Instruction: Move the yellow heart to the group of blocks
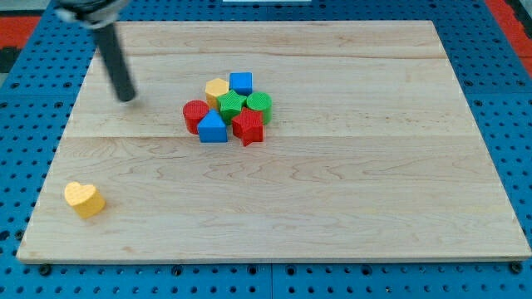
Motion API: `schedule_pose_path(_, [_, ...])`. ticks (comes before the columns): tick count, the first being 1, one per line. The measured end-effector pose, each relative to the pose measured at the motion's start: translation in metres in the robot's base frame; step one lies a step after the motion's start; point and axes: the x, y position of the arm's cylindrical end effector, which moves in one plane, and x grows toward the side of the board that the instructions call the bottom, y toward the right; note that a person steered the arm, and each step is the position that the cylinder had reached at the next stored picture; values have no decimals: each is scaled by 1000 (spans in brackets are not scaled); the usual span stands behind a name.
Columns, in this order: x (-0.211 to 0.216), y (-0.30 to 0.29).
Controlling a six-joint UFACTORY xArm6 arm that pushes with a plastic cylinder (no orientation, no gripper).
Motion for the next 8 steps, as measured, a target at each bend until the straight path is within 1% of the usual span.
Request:
schedule_pose_path(1, [87, -54])
schedule_pose_path(2, [125, -56])
schedule_pose_path(3, [148, -38])
schedule_pose_path(4, [185, -53])
schedule_pose_path(5, [178, -43])
schedule_pose_path(6, [187, 10])
schedule_pose_path(7, [203, 38])
schedule_pose_path(8, [146, 43])
